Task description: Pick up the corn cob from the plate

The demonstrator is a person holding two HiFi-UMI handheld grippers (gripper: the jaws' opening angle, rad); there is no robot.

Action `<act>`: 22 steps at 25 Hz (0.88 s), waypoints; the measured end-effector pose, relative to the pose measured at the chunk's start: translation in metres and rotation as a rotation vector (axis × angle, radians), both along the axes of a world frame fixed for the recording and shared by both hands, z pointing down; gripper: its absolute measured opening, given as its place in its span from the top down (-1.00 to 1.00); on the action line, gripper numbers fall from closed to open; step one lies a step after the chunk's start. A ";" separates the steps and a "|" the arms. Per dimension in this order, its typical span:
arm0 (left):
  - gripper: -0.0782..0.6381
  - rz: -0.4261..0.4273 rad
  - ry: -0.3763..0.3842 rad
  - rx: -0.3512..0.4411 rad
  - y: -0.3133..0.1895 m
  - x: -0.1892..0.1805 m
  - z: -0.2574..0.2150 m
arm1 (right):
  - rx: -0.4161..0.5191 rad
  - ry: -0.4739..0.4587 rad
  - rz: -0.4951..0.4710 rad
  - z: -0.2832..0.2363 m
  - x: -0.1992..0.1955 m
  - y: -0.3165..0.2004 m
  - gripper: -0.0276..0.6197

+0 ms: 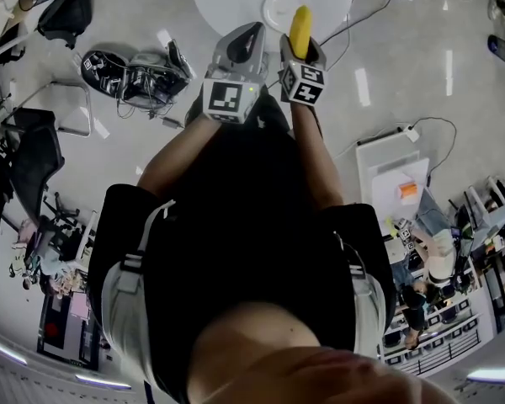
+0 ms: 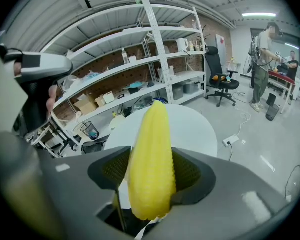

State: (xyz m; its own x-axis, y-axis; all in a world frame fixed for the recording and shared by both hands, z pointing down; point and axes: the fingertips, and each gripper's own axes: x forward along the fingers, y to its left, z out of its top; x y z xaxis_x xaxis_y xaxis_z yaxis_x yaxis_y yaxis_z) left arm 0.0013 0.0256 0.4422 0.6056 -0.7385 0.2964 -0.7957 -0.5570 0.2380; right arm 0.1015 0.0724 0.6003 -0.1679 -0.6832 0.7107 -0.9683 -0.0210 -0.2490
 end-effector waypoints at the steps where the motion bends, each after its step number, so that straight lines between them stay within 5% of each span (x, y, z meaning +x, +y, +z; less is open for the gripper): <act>1: 0.76 0.000 0.001 0.004 0.003 0.001 -0.001 | 0.004 0.000 -0.001 -0.001 0.001 0.002 0.11; 22: 0.76 -0.009 0.032 0.066 0.043 0.010 -0.034 | 0.103 -0.006 -0.004 -0.044 0.009 0.032 0.11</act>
